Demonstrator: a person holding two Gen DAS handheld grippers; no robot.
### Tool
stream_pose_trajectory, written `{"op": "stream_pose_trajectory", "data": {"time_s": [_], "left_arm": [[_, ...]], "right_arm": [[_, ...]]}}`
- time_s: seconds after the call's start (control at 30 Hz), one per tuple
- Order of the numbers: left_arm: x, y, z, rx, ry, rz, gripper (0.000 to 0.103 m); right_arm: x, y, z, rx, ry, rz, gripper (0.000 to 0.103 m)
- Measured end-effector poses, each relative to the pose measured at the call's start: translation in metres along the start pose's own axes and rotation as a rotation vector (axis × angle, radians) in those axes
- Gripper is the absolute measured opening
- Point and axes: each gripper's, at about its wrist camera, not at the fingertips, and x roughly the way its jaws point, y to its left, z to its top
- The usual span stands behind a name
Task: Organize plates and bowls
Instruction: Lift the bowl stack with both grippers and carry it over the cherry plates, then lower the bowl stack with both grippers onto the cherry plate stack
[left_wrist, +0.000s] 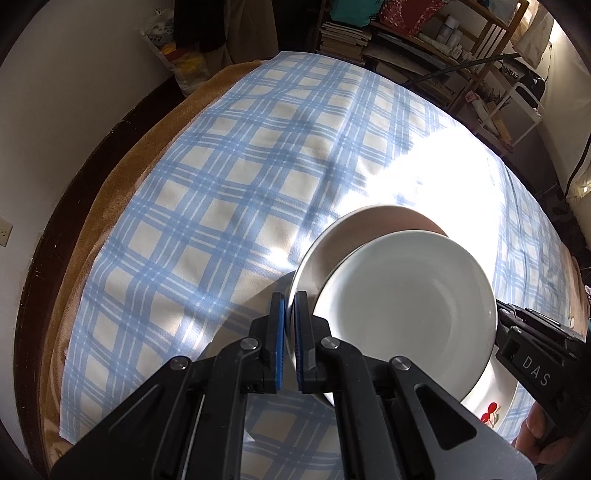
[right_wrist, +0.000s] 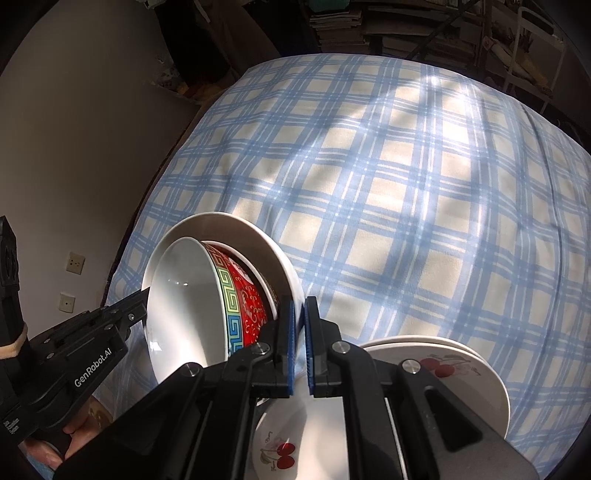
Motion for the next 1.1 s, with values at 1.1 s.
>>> {"op": "stream_pose_trajectory", "data": {"time_s": [1.1], "left_arm": [[-0.079,-0.056,-0.039,0.050,-0.066,0.001,0.003]], "right_arm": [[-0.085,-0.023,-0.031,-0.007,-0.039,-0.005,0.009]]}}
